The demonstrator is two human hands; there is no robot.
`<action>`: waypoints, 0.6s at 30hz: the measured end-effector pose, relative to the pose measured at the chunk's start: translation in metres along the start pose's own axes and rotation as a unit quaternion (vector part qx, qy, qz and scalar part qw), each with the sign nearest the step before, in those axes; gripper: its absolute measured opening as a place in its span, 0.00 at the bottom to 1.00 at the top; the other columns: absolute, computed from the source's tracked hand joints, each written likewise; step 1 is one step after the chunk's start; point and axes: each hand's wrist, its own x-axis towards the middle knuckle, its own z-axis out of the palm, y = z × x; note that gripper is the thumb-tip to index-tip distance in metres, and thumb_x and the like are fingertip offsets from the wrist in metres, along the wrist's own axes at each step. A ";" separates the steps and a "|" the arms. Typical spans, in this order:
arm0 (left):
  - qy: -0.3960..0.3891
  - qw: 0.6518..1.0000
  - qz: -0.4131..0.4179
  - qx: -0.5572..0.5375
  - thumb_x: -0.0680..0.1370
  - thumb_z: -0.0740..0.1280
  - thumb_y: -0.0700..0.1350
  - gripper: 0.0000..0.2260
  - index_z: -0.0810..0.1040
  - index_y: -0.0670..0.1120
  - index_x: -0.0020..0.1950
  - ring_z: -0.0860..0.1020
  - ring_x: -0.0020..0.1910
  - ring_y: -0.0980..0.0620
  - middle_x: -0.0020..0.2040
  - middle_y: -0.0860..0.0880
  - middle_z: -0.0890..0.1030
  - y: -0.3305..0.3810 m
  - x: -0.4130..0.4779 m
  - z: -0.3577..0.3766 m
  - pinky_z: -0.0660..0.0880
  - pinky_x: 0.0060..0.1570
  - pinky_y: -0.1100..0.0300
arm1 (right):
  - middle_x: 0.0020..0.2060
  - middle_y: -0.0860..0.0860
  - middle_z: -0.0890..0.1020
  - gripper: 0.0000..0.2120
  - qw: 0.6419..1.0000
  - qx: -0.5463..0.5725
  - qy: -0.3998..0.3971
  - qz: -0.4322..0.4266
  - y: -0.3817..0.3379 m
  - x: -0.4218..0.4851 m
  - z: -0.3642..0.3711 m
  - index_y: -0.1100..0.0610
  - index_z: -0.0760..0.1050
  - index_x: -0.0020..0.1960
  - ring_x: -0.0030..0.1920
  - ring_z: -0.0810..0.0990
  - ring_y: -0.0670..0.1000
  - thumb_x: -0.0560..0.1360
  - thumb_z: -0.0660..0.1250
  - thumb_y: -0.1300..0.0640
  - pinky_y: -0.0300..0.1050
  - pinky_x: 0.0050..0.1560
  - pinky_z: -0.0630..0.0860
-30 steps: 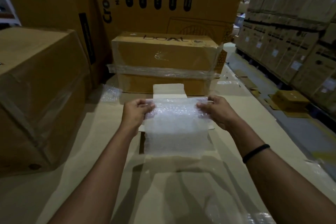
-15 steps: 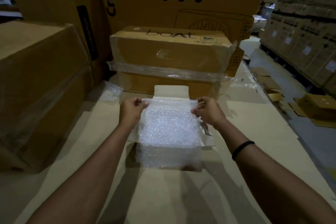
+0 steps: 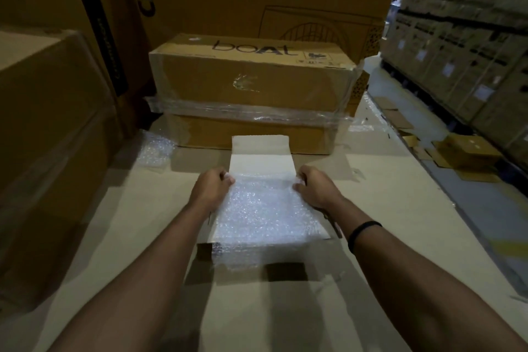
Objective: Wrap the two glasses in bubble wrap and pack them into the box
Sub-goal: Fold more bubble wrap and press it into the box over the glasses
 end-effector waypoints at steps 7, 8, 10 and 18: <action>0.004 1.000 0.001 -0.014 0.78 0.69 0.47 0.07 0.75 0.49 0.41 0.76 0.38 0.52 0.38 0.52 0.79 -0.009 -0.017 -0.008 0.68 0.35 0.60 | 0.40 0.49 0.78 0.06 1.000 0.014 -0.007 0.008 0.002 -0.028 -0.002 0.52 0.72 0.45 0.41 0.76 0.52 0.74 0.70 0.55 0.41 0.34 0.67; 0.001 1.000 0.001 -0.015 0.78 0.69 0.47 0.07 0.75 0.50 0.40 0.76 0.37 0.53 0.38 0.52 0.78 -0.011 -0.021 -0.007 0.67 0.34 0.60 | 0.40 0.49 0.79 0.06 1.000 0.011 -0.013 0.013 0.002 -0.032 -0.002 0.52 0.73 0.46 0.41 0.76 0.52 0.74 0.70 0.55 0.40 0.34 0.67; -0.002 1.000 0.008 -0.012 0.77 0.70 0.47 0.10 0.74 0.50 0.37 0.75 0.35 0.54 0.35 0.54 0.77 -0.015 -0.028 -0.007 0.67 0.34 0.60 | 0.40 0.50 0.79 0.06 0.999 0.012 -0.017 0.024 0.003 -0.038 -0.001 0.51 0.73 0.45 0.42 0.76 0.52 0.74 0.71 0.54 0.40 0.33 0.67; 0.036 0.997 0.057 0.038 0.76 0.71 0.46 0.13 0.75 0.50 0.59 0.78 0.52 0.46 0.56 0.49 0.80 -0.018 -0.052 -0.006 0.76 0.51 0.51 | 0.52 0.49 0.80 0.24 0.996 -0.067 0.026 -0.047 0.003 -0.053 0.003 0.46 0.67 0.63 0.51 0.78 0.53 0.72 0.73 0.52 0.50 0.53 0.75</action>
